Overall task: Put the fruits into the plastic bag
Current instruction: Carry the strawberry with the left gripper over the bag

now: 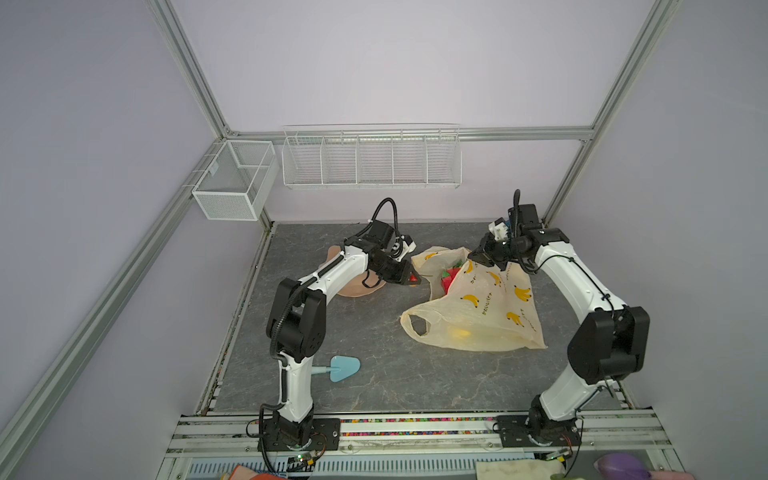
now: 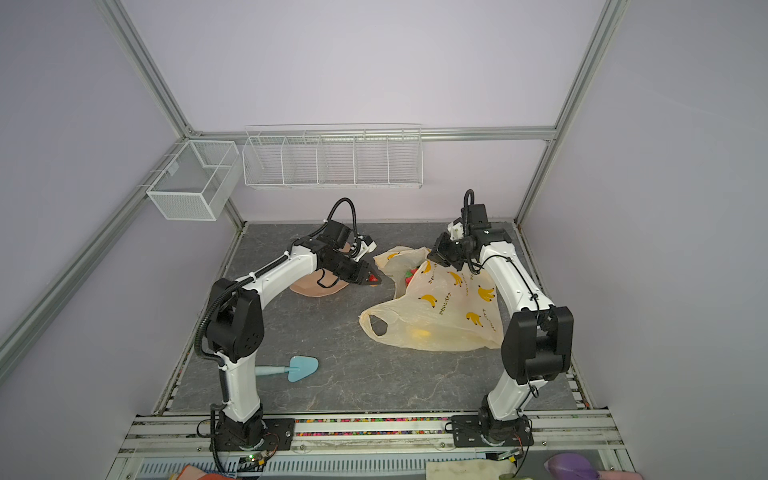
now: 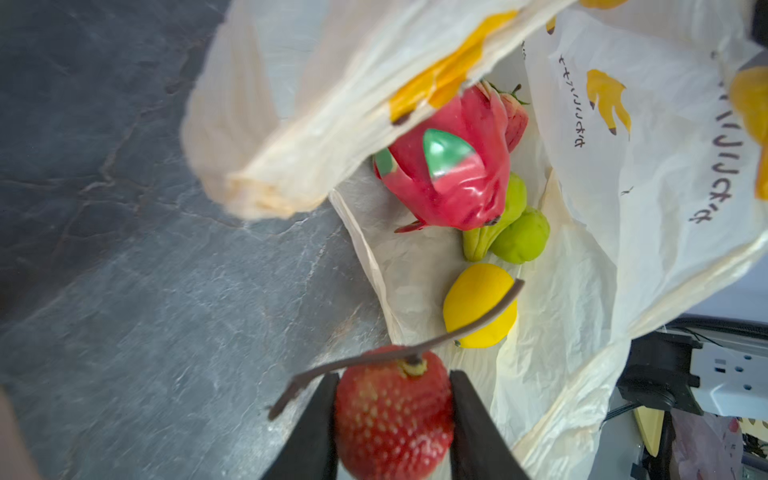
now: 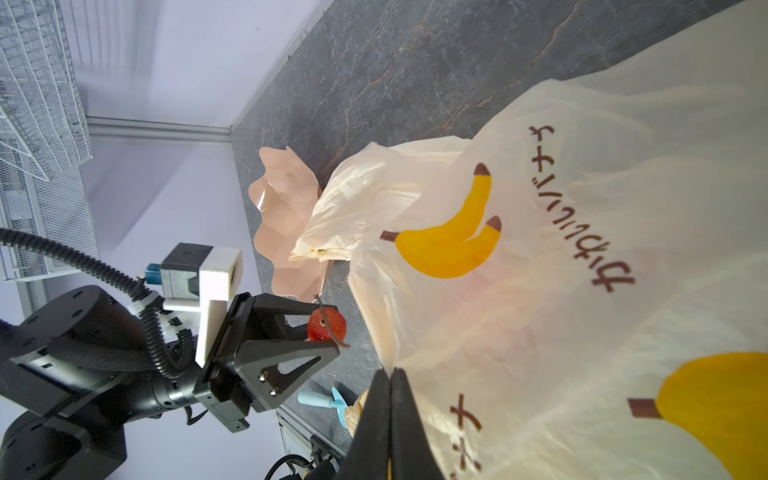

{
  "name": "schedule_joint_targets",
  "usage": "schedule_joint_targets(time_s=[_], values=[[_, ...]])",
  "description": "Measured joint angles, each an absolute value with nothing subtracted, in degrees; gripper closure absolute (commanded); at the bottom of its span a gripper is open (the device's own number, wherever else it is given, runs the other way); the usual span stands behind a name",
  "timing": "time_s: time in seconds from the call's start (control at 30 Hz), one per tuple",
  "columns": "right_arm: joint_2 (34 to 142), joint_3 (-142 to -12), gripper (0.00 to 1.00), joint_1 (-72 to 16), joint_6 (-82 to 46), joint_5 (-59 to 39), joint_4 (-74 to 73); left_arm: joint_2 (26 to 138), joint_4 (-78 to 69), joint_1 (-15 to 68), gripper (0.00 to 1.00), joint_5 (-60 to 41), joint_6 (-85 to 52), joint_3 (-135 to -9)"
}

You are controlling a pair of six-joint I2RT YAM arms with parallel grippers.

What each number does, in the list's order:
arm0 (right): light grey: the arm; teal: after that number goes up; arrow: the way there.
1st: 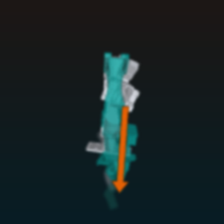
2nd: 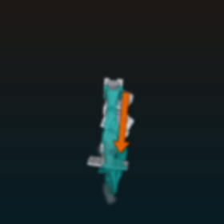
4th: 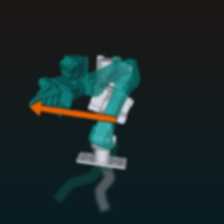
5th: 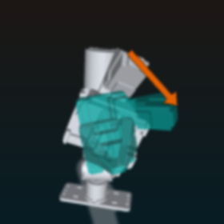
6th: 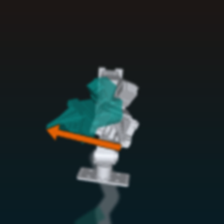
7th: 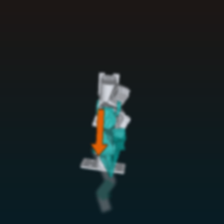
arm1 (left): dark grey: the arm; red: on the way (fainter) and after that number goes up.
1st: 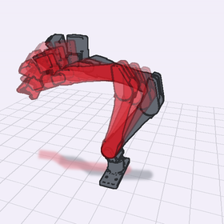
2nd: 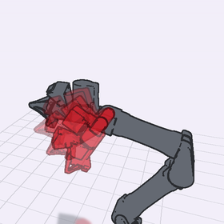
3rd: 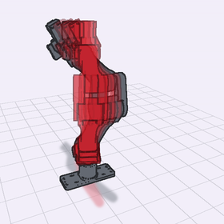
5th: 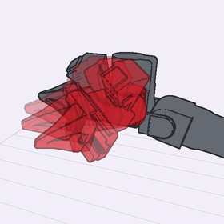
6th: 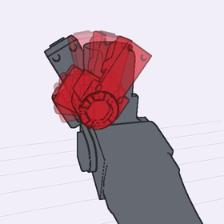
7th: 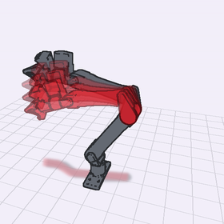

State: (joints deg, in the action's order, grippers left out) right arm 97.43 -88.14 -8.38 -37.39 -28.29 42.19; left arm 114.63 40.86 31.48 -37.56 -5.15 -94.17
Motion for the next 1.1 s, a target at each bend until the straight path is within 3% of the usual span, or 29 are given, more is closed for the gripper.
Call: schedule_joint_targets(time_s=[0.43, 0.8, 0.93, 1.03, 1.1], values=[[97.4, -88.1, 0.93, -8.4, -37.4, -28.3, 42.2, 117.8, 38.9, 42.0, 0.8, -39.2, -6.1, -94.2], [97.4, -88.0, 0.93, -8.4, -37.5, -28.4, 41.9, 124.6, 38.2, 48.4, 0.75, -40.4, -10.3, -103.8], [97.4, -87.3, 0.93, -8.3, -37.7, -28.2, 40.9, 126.8, 38.6, 50.2, 0.63, -40.3, -11.4, -108.8], [97.2, -86.7, 0.93, -7.2, -38.1, -27.9, 39.7, 129.2, 39.7, 51.0, 0.36, -40.1, -11.8, -112.1], [97.1, -86.2, 0.93, -7.1, -38.2, -28.0, 39.2, 130.4, 40.1, 51.8, 0.27, -40.0, -11.7, -113.1]])
